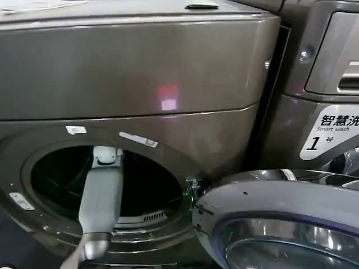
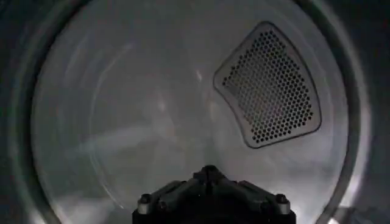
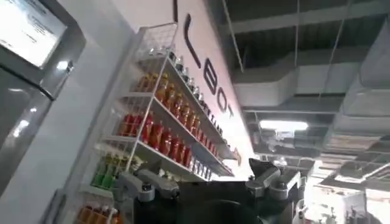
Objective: Grasp the clothes from the dryer.
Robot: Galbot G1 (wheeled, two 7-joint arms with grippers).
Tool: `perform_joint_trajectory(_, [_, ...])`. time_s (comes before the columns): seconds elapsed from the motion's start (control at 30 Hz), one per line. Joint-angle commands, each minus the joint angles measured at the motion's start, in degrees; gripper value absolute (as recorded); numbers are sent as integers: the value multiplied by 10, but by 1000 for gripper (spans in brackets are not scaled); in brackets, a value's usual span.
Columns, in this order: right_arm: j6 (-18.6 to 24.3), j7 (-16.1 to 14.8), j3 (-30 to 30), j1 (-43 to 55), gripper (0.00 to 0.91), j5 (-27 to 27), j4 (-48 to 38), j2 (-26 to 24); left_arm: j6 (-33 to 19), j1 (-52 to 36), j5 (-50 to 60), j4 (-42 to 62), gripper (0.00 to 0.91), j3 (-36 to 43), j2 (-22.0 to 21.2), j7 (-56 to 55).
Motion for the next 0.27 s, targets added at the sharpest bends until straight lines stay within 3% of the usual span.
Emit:
perform_joint_trajectory(0.03, [-12,9,13,-1,907,-10,-3,0,-2,0,-3,3,0,1,0,-1])
perform_joint_trajectory(0.27, [-20,17,23,-10,907,-13,-1,2,-5,4,0,2,0,1,1,3])
